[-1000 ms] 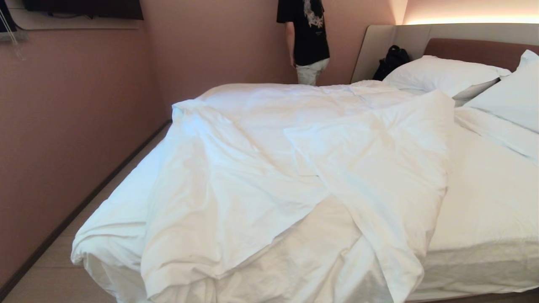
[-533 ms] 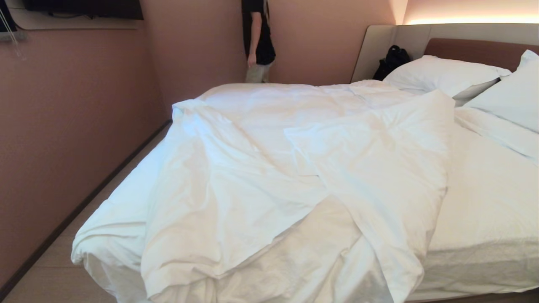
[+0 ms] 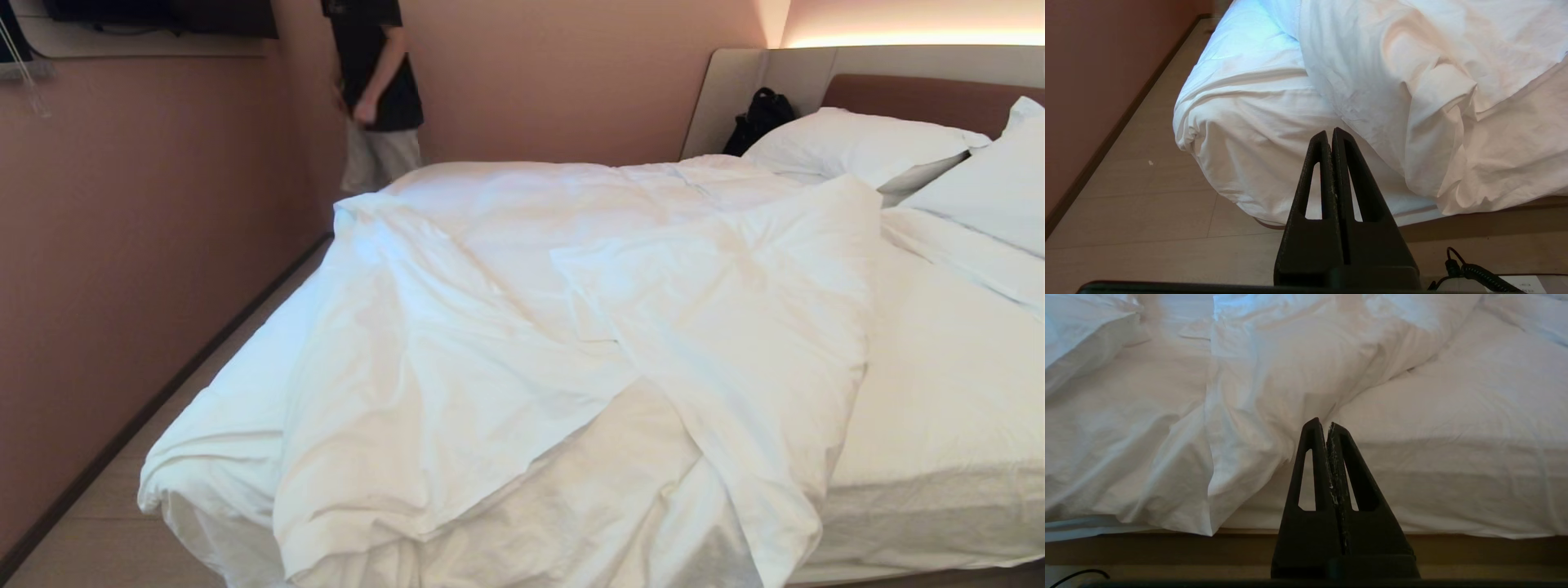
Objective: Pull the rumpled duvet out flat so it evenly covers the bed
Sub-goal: Flatten the corners of the folded blanket
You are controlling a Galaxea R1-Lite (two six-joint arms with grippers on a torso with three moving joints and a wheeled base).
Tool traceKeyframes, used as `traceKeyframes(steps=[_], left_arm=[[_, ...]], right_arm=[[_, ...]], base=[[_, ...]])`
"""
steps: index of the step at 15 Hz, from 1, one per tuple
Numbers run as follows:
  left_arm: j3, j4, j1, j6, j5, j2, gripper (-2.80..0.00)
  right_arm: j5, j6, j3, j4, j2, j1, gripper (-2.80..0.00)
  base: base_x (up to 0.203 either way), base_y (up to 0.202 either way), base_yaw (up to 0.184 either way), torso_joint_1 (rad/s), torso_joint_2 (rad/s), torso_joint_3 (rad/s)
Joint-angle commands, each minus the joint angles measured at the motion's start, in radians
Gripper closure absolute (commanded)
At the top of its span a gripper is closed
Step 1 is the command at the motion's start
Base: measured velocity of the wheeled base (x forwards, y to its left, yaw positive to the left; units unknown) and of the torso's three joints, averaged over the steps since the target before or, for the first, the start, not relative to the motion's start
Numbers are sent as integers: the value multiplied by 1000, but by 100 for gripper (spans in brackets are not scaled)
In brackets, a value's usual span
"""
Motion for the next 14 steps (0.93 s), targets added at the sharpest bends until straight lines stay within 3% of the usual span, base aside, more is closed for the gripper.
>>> traceKeyframes(steps=[1,14], left_arm=[[0,1,0,1,0,0,0],[0,1,0,1,0,0,0]], right_arm=[[-5,4,1,65,2,0,0],[-12,32,2,73,2,0,0]], base=[[0,0,0,0,0,0],[0,0,0,0,0,0]])
